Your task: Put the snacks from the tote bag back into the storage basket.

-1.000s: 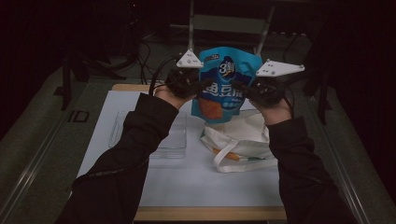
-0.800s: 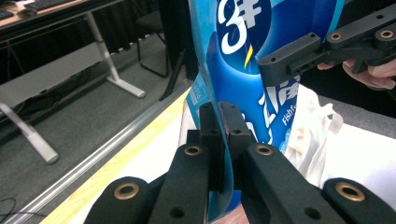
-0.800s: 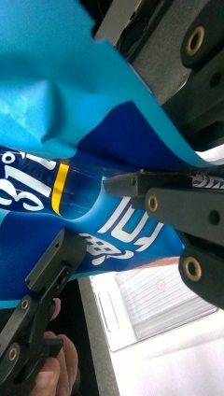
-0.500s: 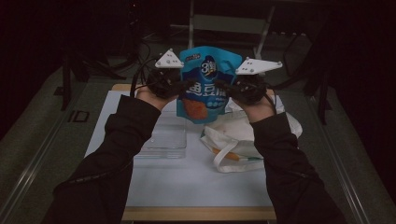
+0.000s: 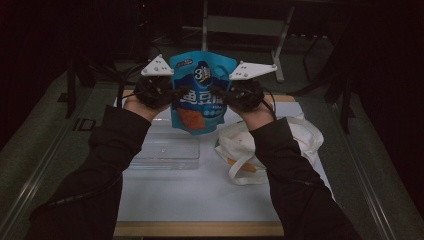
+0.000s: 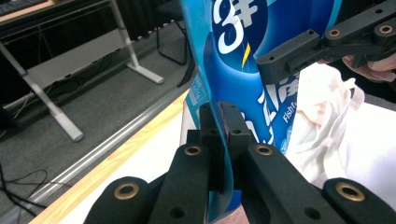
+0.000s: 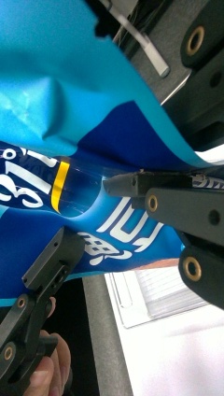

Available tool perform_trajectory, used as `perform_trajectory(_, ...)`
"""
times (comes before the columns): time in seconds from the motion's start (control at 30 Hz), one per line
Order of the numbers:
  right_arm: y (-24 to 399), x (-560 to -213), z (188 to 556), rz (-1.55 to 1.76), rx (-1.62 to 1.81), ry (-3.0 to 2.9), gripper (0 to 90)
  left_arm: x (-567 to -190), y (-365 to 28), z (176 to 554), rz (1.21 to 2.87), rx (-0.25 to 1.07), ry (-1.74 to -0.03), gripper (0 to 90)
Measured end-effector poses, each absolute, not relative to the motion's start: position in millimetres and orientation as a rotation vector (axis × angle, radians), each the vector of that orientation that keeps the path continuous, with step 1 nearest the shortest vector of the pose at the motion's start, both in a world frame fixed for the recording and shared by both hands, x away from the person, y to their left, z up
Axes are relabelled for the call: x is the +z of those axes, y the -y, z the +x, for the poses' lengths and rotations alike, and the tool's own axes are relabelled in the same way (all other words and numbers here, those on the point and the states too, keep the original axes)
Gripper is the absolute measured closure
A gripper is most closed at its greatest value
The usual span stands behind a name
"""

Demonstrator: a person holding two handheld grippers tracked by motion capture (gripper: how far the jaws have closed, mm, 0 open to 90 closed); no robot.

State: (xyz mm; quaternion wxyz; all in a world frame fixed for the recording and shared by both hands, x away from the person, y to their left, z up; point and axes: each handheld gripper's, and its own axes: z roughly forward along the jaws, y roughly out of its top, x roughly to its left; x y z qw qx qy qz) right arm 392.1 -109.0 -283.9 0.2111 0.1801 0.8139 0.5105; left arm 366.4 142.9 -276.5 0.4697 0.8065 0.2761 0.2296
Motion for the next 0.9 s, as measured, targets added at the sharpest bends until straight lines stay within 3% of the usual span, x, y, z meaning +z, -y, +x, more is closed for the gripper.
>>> perform_trajectory(0.9,27.8,-289.5,392.8,0.413,1.438,-2.316,88.8,-279.1,-220.9,352.6,1.989,0.579,-0.734,90.0)
